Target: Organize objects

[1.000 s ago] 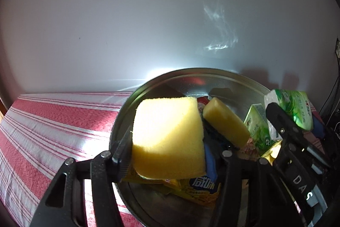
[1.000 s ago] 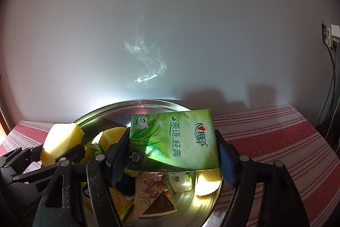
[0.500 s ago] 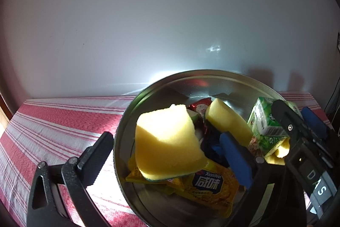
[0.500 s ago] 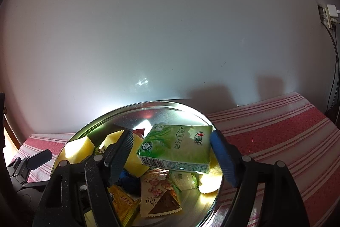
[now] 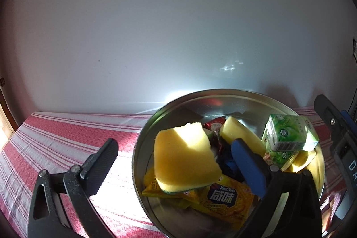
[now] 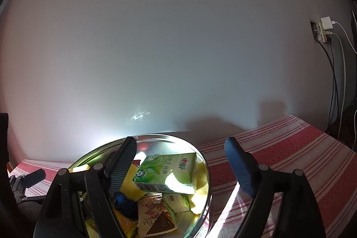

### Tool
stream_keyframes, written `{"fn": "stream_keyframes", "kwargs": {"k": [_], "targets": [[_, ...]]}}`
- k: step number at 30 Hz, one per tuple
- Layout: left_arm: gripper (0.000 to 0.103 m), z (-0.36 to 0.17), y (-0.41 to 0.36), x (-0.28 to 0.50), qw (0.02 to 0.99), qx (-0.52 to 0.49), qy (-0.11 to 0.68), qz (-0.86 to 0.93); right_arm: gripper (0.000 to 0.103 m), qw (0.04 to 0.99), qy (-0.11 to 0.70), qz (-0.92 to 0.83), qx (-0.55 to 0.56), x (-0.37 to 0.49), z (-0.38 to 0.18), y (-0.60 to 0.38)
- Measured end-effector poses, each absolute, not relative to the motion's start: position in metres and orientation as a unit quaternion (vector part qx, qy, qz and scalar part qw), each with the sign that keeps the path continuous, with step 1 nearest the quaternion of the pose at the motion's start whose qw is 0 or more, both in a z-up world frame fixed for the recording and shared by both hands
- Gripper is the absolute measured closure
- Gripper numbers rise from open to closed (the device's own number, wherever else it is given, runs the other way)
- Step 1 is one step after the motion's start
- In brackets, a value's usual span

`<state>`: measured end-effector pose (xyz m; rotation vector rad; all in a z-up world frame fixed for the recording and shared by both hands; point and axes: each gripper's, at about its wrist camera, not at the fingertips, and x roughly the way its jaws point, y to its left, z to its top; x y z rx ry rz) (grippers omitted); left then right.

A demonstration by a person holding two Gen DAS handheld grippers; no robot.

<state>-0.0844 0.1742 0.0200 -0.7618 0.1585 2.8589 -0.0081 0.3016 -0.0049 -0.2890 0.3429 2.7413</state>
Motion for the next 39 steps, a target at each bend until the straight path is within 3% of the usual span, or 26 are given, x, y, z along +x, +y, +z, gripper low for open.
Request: {"fn": "stream_keyframes", "kwargs": {"k": [11, 18, 26, 39], "targets": [[0.001, 0.015, 0.155, -0.078, 0.056, -0.238, 0.04, 0.969, 0.02, 0.354, 0.073, 0.929, -0.083, 0.003, 0.0, 0.307], [0.0, 0.011, 0.158, -0.081, 0.05, -0.242, 0.051, 0.968, 0.02, 0.301, 0.014, 0.936, -0.179, -0.032, -0.016, 0.295], [0.001, 0.01, 0.151, -0.076, 0.05, -0.245, 0.049, 0.967, 0.02, 0.115, 0.083, 0.969, -0.202, -0.033, -0.024, 0.282], [0.001, 0.004, 0.134, -0.045, 0.061, -0.225, 0.047, 0.971, 0.02, 0.141, 0.064, 0.98, -0.126, 0.021, -0.014, 0.246]]}}
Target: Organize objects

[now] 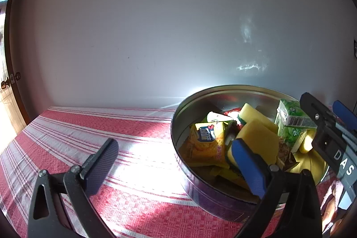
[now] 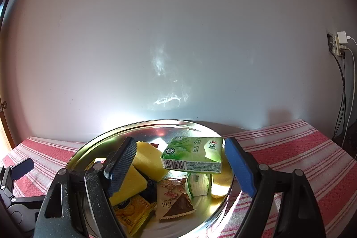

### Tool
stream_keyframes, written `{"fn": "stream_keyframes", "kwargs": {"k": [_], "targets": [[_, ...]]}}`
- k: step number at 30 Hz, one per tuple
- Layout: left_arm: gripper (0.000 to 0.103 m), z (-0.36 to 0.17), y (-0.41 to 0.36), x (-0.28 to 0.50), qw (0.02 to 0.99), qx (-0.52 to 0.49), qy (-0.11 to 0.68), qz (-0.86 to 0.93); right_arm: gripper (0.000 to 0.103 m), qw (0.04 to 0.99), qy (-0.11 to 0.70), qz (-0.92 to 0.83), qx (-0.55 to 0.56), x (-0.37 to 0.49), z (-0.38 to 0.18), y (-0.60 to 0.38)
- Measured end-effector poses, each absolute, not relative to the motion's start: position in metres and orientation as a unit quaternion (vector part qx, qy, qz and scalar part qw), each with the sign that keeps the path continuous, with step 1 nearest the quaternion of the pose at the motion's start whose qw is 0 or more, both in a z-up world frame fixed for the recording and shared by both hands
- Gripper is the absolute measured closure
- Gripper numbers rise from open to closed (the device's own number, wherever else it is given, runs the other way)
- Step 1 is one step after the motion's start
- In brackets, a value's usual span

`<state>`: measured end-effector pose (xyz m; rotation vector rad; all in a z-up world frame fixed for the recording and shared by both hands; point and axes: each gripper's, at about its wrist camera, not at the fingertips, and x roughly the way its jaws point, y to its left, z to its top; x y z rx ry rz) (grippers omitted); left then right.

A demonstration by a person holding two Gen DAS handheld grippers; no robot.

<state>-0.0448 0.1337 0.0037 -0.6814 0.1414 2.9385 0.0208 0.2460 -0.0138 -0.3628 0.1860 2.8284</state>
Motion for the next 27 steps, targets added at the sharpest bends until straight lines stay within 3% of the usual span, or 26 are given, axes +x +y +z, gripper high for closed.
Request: {"fn": "stream_keyframes", "kwargs": {"k": [27], "targets": [[0.0, 0.011, 0.113, 0.008, 0.106, -0.207, 0.031, 0.972, 0.02, 0.19, 0.098, 0.972, -0.094, 0.098, -0.01, 0.225]]}}
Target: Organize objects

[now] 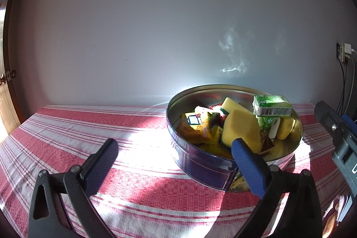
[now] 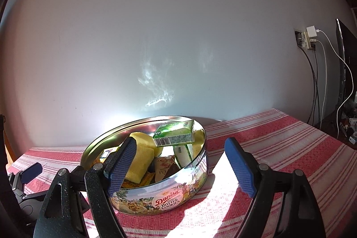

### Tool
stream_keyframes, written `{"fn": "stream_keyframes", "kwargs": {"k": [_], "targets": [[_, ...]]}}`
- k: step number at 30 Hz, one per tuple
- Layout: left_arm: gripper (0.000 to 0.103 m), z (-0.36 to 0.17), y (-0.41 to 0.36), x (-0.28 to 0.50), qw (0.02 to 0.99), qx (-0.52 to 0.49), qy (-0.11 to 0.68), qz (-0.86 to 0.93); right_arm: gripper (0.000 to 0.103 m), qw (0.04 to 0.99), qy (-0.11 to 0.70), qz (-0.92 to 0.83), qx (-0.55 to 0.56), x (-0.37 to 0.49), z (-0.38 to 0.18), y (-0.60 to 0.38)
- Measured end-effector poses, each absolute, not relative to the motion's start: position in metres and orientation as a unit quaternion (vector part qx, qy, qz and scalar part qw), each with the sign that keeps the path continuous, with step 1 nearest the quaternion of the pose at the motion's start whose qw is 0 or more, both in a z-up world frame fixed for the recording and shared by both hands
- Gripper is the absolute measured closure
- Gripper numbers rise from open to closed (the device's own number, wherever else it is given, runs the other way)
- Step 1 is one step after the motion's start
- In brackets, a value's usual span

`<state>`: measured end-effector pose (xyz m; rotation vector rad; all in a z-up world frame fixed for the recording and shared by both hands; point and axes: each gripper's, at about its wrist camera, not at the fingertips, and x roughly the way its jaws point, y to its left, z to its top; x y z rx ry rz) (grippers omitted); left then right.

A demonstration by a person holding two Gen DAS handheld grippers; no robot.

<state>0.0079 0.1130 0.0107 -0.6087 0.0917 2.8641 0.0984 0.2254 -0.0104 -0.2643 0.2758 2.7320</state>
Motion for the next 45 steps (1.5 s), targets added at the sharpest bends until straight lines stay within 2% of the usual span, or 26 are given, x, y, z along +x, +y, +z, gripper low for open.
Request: {"fn": "stream_keyframes", "kwargs": {"k": [10, 15, 45], "targets": [[0.0, 0.015, 0.112, 0.023, 0.118, -0.187, 0.04, 0.975, 0.019, 0.204, 0.063, 0.976, -0.044, 0.129, -0.003, 0.208], [0.0, 0.016, 0.112, 0.028, 0.119, -0.18, 0.044, 0.975, 0.014, 0.216, 0.048, 0.975, -0.016, 0.138, 0.0, 0.202], [0.0, 0.017, 0.106, 0.033, 0.095, -0.173, 0.034, 0.98, 0.013, 0.21, 0.041, 0.977, -0.009, 0.139, 0.002, 0.2]]}}
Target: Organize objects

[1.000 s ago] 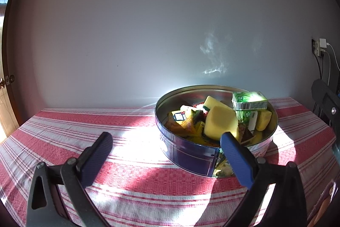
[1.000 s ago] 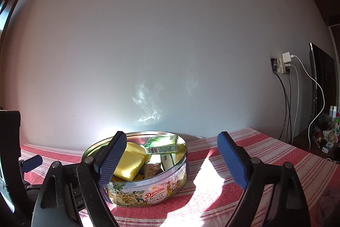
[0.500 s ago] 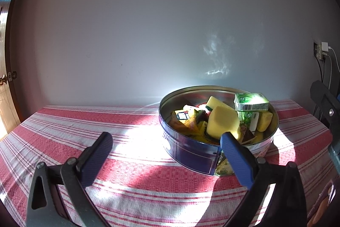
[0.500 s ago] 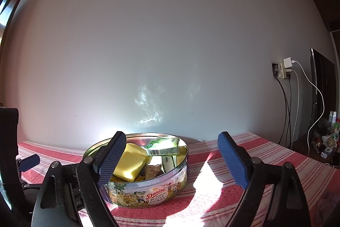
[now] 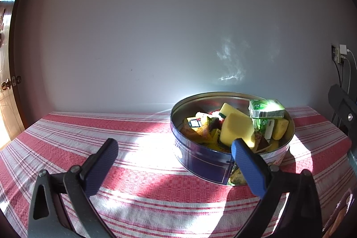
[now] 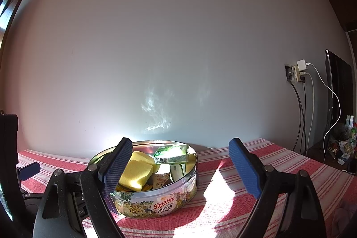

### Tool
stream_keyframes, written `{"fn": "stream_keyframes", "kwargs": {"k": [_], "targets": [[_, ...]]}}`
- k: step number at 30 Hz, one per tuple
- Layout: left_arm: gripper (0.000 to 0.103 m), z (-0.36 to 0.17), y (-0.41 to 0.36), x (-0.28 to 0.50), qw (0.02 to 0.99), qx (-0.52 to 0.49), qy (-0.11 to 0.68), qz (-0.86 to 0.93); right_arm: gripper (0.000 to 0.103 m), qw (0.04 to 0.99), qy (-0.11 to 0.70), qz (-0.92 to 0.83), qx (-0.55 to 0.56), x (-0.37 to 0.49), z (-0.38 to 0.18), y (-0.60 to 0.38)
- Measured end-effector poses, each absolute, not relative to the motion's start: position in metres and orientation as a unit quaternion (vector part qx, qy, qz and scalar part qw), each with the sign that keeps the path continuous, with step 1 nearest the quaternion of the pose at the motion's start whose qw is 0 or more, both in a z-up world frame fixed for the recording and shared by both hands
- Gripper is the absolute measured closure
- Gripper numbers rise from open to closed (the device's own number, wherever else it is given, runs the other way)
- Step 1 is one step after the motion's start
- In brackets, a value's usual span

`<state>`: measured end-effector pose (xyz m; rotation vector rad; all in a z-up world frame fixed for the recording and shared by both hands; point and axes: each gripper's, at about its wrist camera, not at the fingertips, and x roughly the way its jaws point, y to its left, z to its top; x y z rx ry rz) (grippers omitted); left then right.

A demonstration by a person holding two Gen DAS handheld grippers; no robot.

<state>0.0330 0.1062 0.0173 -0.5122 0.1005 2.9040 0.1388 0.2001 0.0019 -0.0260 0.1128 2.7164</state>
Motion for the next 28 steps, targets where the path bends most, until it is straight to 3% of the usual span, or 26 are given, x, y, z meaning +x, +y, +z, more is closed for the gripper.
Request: {"fn": "stream_keyframes", "kwargs": {"k": [28], "targets": [[0.0, 0.0173, 0.1044, 0.0298, 0.084, -0.18, 0.039, 0.979, 0.013, 0.202, 0.034, 0.979, -0.005, 0.1392, 0.0003, 0.2071]]}}
